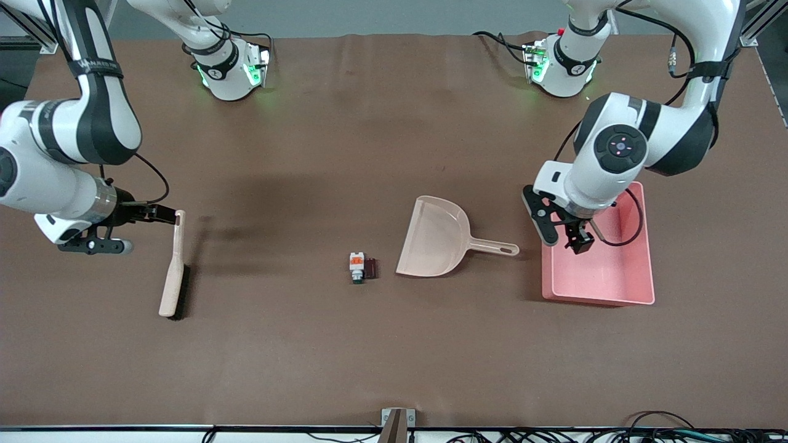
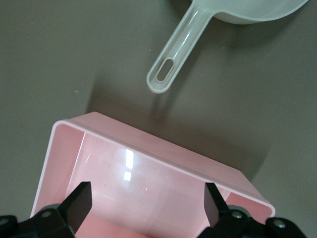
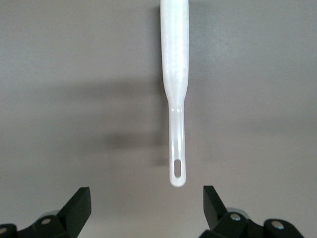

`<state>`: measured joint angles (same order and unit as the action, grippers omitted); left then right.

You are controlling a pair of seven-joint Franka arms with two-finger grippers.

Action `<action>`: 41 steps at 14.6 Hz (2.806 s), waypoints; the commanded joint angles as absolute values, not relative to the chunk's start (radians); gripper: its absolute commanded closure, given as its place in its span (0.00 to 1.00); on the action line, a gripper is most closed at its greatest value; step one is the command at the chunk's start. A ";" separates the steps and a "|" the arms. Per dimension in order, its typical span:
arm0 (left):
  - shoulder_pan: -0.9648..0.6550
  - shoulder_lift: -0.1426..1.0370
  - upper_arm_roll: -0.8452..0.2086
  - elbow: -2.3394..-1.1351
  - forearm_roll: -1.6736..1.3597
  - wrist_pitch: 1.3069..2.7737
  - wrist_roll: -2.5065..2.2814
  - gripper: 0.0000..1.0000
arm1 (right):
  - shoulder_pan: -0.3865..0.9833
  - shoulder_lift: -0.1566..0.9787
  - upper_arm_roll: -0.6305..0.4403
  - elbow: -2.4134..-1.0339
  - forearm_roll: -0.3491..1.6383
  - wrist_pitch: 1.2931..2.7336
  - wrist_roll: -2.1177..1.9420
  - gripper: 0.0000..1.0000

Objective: Clean e-waste and dump in bin
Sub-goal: 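Grasp the dustpan handle with the left gripper while the right gripper grasps the brush, then slide the dustpan toward the switch while the right gripper lifts the brush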

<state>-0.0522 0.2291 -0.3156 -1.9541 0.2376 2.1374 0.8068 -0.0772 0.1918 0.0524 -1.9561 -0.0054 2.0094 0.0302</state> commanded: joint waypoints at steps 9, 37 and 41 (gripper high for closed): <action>-0.069 0.233 -0.348 -2.100 0.480 2.273 0.704 0.00 | -0.132 0.377 0.061 -2.039 -0.009 2.289 0.009 0.00; -0.184 0.557 -0.354 -1.789 0.672 2.197 0.697 0.00 | -0.118 0.373 0.071 -1.844 -0.008 1.988 -0.063 0.96; -0.222 0.577 -0.353 -1.770 0.673 2.174 0.647 0.00 | -0.052 0.348 0.072 -1.830 0.012 1.922 -0.046 0.97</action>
<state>-0.1913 0.5539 -0.3513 -1.8011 0.6669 2.2042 0.6762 -0.0861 0.3796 0.0727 -1.8191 -0.0035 1.9499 -0.0583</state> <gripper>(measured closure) 0.000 0.736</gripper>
